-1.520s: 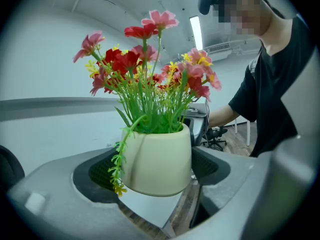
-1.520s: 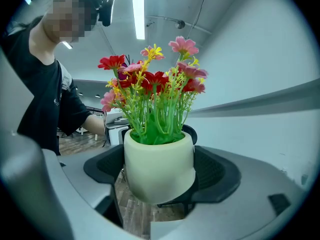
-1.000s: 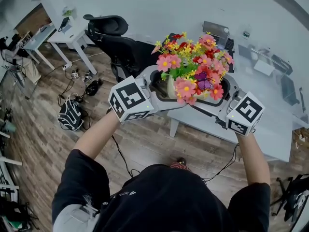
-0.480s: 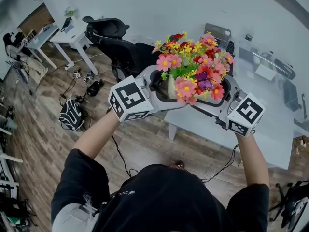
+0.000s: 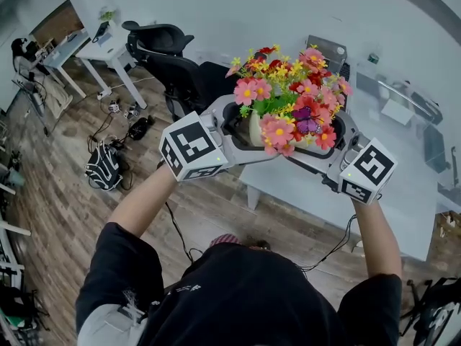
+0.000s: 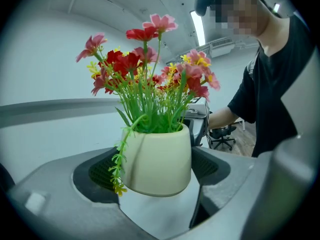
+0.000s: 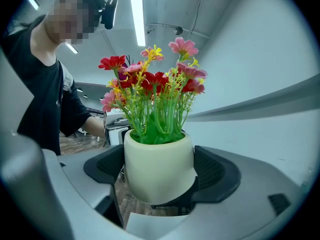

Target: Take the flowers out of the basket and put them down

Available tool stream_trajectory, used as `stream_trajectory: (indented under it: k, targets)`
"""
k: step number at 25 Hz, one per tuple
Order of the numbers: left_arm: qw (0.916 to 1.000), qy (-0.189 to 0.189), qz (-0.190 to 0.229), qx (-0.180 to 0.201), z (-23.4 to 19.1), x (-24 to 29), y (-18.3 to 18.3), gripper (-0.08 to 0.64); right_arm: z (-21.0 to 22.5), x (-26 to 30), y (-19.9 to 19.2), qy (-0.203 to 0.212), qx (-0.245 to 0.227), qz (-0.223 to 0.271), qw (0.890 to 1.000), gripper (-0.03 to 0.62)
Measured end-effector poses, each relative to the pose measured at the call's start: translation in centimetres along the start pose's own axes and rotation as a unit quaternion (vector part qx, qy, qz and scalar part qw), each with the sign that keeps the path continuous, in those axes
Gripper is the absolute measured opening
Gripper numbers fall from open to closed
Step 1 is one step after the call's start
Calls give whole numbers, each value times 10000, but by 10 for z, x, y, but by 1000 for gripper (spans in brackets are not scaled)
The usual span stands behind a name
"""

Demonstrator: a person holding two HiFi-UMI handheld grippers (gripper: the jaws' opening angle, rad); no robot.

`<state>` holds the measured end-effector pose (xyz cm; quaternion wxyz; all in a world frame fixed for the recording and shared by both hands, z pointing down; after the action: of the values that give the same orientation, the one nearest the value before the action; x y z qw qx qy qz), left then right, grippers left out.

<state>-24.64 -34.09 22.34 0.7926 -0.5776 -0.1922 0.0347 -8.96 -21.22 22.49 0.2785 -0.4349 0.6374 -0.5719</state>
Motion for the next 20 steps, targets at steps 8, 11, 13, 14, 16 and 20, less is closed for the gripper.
stream_trajectory:
  k: [8,11,13,14,16,20]
  targets:
    - [9999,-99,6,47,-5,7,-5,434,3,0,-6,-100,36,-39,9999,437]
    - [9997,-227,46,98,-10,9,-6,434,3,0,-7,-243,45,-49,9997,437]
    - [9993,-322,68,147,-12,11,-8,434,1,0,-8,-351,51,-56,9994,437]
    - [9991,-371,77,178,-14,11,-8,434,1,0,-9,-410,51,-56,9991,437]
    - [9985,-480,103,232,-17,12,-9,434,-1,1,-9,-536,57,-63,9985,437]
    - [9969,-711,166,301,-25,15,-10,434,-4,1,-8,-778,96,-117,9969,437]
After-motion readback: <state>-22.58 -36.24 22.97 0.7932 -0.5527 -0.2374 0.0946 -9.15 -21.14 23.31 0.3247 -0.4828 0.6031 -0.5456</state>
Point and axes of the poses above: the fingertips, and each gripper's own axes: x forward along the fingers, z to its right, y out of its top, the point moved 10 cm from there along -x, backward along the fingers, and after that the axes turned 4 degrees about -z, right-handed, at the moved point
